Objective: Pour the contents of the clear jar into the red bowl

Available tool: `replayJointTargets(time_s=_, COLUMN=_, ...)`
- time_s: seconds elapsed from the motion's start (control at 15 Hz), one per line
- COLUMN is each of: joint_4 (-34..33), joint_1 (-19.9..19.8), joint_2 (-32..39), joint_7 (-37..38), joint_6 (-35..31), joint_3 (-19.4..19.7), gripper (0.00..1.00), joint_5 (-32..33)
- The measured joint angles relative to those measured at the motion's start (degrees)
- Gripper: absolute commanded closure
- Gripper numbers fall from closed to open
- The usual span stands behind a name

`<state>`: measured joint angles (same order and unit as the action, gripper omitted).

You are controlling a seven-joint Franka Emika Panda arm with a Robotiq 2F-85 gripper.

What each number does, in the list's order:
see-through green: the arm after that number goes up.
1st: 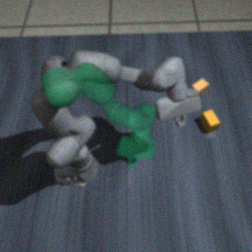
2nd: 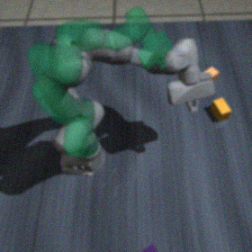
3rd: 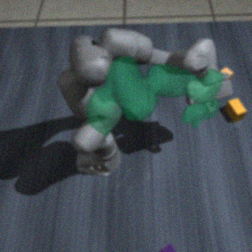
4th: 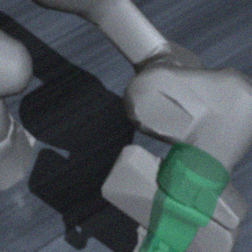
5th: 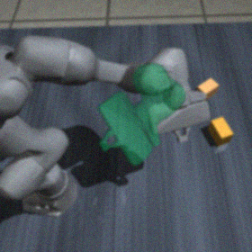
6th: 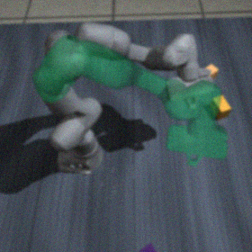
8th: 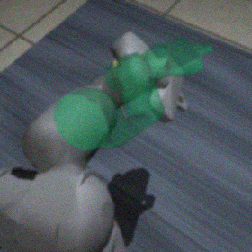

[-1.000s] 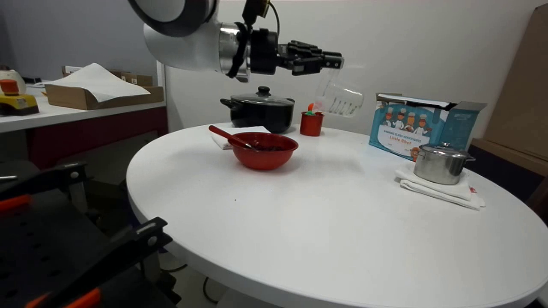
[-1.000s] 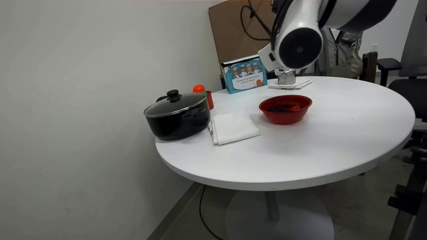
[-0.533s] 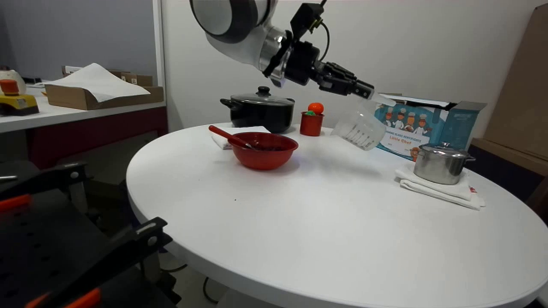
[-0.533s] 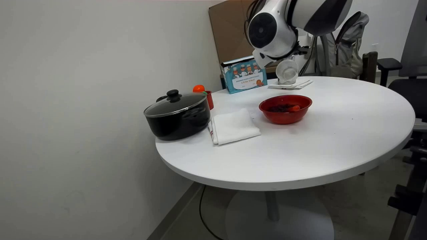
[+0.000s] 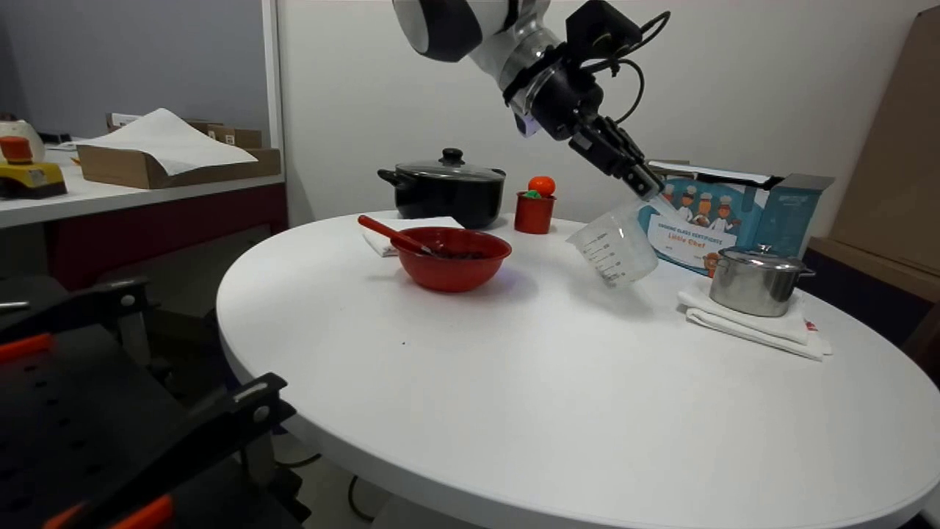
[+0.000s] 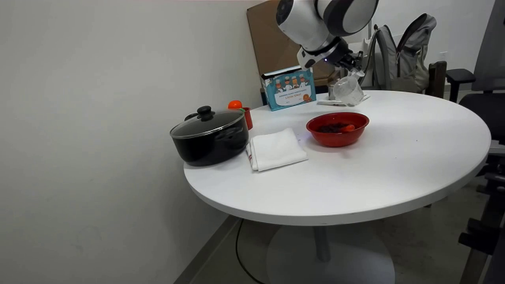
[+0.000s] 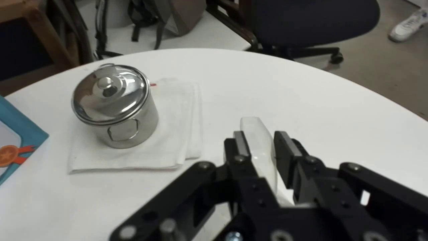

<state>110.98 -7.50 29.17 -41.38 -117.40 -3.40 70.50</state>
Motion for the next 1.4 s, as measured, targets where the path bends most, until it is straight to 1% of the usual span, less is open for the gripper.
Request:
replayJointTargets(time_s=0.2, joint_4=-4.4, joint_1=-1.2, joint_2=0.0, joint_7=-9.9, joint_6=1.2, joint_3=0.0, gripper=0.87, joint_5=-13.2)
replayJointTargets(time_s=0.33, joint_4=-6.6, joint_1=-1.9, joint_2=-0.1, joint_7=-14.5, joint_6=2.9, joint_3=0.0, gripper=0.87, joint_5=-21.5)
replayJointTargets(time_s=0.47, joint_4=-7.6, joint_1=-2.5, joint_2=-0.1, joint_7=-16.4, joint_6=4.0, joint_3=0.2, gripper=0.87, joint_5=-29.0)
replayJointTargets(time_s=0.73, joint_4=-7.7, joint_1=-3.5, joint_2=0.9, joint_7=-16.2, joint_6=3.3, joint_3=1.7, gripper=0.87, joint_5=-41.8)
replayJointTargets(time_s=1.0, joint_4=-9.1, joint_1=-5.2, joint_2=2.4, joint_7=-15.8, joint_6=-0.4, joint_3=3.2, gripper=0.87, joint_5=-52.2)
replayJointTargets(time_s=1.13, joint_4=-9.7, joint_1=-6.4, joint_2=2.5, joint_7=-15.6, joint_6=-3.3, joint_3=3.5, gripper=0.87, joint_5=-56.5)
replayJointTargets(time_s=1.27, joint_4=-9.7, joint_1=-7.4, joint_2=2.5, joint_7=-14.9, joint_6=-7.4, joint_3=3.6, gripper=0.87, joint_5=-59.6)
replayJointTargets(time_s=1.4, joint_4=-9.5, joint_1=-7.7, joint_2=2.5, joint_7=-14.6, joint_6=-11.0, joint_3=3.8, gripper=0.87, joint_5=-60.7)
